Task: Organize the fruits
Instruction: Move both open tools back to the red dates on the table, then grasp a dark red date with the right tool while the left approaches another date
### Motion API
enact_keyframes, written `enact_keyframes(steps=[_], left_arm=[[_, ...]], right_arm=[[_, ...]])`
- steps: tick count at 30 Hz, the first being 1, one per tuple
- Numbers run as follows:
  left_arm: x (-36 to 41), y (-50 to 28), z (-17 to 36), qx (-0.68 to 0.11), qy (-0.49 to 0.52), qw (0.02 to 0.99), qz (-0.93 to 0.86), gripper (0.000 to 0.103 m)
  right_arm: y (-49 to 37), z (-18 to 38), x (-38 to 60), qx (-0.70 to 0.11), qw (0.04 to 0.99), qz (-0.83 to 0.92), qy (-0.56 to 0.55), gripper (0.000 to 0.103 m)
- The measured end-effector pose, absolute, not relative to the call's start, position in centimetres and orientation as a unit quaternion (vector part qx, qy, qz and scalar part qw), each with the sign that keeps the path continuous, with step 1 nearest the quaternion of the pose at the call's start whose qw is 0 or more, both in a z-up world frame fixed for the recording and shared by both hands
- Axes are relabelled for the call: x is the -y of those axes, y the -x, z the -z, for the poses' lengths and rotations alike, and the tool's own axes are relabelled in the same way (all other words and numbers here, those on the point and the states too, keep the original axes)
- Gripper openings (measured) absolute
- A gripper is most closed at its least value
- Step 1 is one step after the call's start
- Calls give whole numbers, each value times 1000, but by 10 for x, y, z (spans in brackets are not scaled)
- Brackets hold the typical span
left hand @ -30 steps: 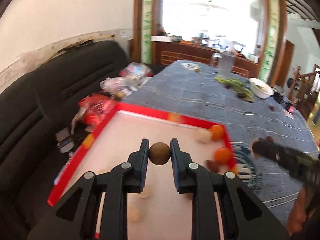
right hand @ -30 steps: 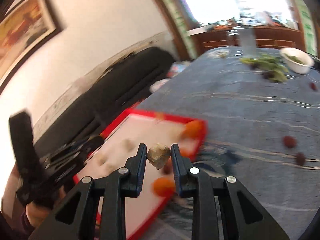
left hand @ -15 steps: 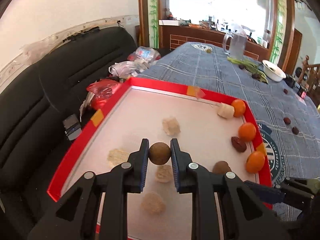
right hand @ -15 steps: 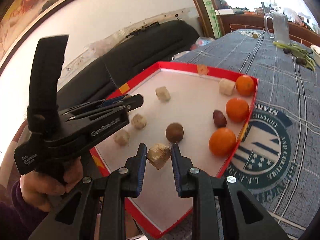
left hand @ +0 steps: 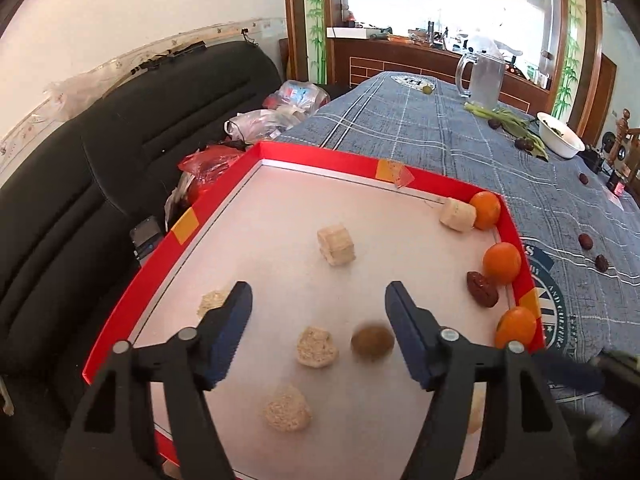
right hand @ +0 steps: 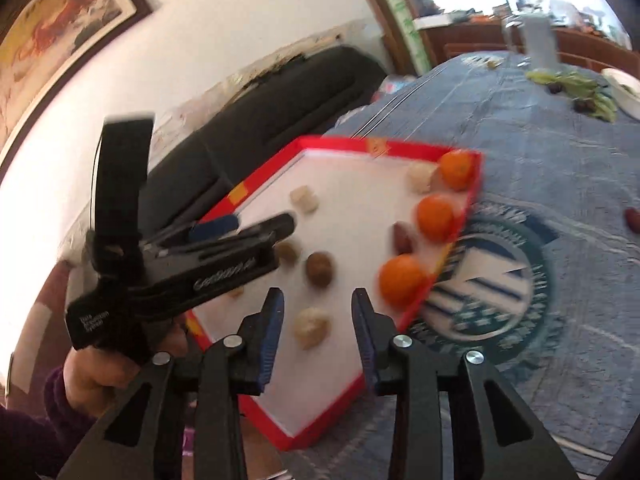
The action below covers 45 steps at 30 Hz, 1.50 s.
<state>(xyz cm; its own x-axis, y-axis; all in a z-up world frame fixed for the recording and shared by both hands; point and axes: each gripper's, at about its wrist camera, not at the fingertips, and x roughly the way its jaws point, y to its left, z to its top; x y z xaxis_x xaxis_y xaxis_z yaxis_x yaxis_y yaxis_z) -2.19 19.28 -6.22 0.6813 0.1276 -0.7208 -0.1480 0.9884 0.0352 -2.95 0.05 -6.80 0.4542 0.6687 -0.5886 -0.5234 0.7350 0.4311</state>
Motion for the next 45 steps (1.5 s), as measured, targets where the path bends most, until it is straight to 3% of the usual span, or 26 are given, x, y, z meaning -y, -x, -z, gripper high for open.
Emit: enact_keyframes(steps=[3,11,20,24,32,36,45], left_arm=[[-187,22,62,-394,9,916,-71,76],[-169,24,60,-397,-7,916,-54,76],[-128,30,37,-372,-22,928,-2,82],[-102,26,35,-380,-39,924,28,82],[-58,24,23,-366,-77,925,71,82],[-36,17,22,-362,-100,922,89,82],[23,-27,37,-373,-119,914,108,82]], right_arm=[[26,63,24,-376,860,-326,-110,40],[14,65,79,-380,875,-260,-149,41],[-30,73,172,-404,905,-117,-62,41],[-52,86,188,-427,897,-106,-54,34],[-66,97,176,-438,889,-126,-49,34],[-66,99,177,-433,892,-121,-40,24],[-72,91,222,-405,895,-109,-153,24]])
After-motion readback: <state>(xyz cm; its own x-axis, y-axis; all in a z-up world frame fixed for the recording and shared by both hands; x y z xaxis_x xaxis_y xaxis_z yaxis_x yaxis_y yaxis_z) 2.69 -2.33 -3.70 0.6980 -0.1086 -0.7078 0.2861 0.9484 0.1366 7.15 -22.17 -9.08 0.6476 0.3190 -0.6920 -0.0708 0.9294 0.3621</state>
